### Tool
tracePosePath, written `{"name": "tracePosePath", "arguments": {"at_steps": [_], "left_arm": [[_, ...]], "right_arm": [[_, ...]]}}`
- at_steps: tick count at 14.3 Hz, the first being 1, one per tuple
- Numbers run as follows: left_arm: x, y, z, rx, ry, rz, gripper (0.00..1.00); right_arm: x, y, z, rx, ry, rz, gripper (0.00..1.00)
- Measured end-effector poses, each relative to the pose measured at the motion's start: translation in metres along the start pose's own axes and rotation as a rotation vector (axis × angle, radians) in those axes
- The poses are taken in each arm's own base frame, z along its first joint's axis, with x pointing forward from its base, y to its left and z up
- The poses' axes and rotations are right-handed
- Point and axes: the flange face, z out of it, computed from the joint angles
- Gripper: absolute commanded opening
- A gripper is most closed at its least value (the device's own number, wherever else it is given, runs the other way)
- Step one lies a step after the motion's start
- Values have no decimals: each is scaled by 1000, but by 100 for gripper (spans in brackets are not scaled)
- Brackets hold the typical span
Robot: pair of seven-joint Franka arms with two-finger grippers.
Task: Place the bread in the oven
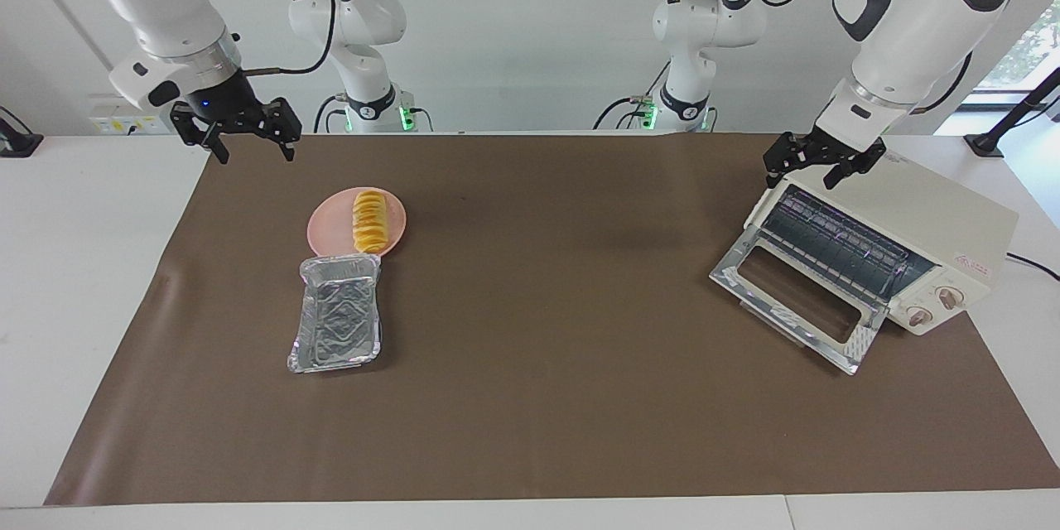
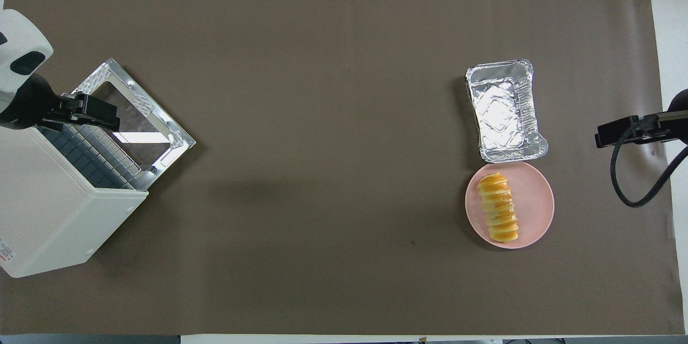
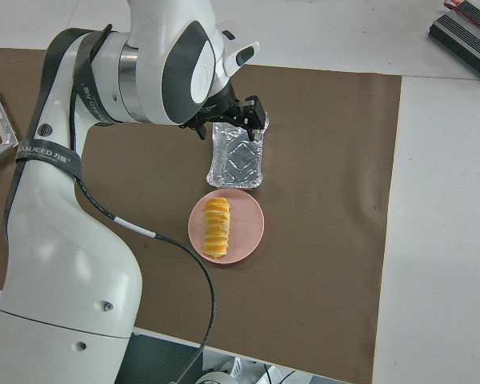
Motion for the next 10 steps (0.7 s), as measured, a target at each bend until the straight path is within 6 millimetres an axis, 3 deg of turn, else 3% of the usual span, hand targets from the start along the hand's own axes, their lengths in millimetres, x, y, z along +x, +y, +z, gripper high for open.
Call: {"name": "tracePosePath", "arguments": {"at_steps": [6,10], "left_arm": [[0,0,0,0,0,0,100],[0,0,0,0,0,0,100]], "right_arm": [[-4,-6,6,2,-43,-10,100],[-11,-37,32,-1,-85,12,100]]}}
